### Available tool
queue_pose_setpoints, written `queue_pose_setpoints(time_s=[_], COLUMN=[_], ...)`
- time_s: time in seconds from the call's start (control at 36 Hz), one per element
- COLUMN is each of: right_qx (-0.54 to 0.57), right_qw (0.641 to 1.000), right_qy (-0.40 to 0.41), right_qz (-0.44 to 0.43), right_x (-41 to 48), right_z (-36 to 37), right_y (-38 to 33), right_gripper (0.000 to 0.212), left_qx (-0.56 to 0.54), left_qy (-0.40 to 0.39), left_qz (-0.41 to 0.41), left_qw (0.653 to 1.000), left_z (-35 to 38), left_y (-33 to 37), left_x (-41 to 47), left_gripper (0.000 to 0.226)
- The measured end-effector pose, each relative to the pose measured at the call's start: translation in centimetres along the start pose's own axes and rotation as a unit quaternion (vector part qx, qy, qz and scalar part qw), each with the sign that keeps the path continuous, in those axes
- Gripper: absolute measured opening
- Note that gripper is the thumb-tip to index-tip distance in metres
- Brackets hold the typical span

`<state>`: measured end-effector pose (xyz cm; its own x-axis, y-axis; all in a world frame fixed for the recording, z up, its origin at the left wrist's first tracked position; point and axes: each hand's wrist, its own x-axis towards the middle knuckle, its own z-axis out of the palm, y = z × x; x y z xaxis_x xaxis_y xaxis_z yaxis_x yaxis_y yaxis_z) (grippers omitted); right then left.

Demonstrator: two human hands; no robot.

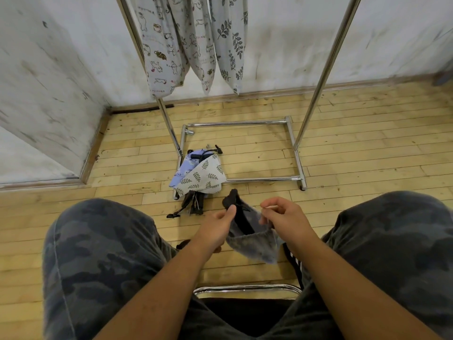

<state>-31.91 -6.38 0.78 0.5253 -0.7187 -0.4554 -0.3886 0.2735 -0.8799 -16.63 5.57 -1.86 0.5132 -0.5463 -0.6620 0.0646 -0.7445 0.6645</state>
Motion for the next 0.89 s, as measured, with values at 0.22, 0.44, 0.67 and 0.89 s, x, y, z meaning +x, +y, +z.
queue_pose_setpoints(time_s=[0.22,0.44,0.67,0.89], right_qx=[-0.061,-0.04,0.048,0.083], right_qw=[0.998,0.998,0.996,0.99], right_qy=[-0.004,-0.048,-0.064,-0.105], right_qz=[-0.009,-0.016,0.027,0.041], right_x=[0.4,-0.2,-0.6,-1.0], right_z=[0.1,0.2,0.2,0.3], right_y=[0.3,0.1,-0.4,-1.1], right_gripper=[0.023,0.031,0.023,0.022], left_qx=[-0.13,0.065,0.192,0.185], left_qy=[0.067,0.008,-0.023,-0.01], left_qz=[-0.049,0.066,0.098,0.084], left_qw=[0.988,0.996,0.976,0.979], left_z=[-1.0,-1.2,0.8,1.8], left_y=[-0.7,-0.4,-0.5,0.0], left_x=[1.1,0.4,-0.2,-0.7], left_gripper=[0.049,0.038,0.039,0.04])
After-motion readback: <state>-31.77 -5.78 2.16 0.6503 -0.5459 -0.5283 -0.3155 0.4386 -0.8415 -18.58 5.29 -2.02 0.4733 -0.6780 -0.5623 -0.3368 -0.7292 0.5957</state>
